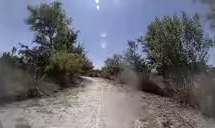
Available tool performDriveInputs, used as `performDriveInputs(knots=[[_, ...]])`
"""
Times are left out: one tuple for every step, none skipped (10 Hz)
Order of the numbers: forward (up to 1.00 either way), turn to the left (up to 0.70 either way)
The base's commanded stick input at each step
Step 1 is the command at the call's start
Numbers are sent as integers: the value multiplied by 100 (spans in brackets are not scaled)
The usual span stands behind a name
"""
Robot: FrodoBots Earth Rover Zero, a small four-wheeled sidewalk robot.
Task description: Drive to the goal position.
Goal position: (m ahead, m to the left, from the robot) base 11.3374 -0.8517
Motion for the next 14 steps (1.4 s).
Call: performDriveInputs(knots=[[70,0],[70,0],[70,0],[70,0],[70,0],[70,0],[70,0],[70,0],[70,0],[70,0],[70,0],[70,0],[70,0],[70,0]])
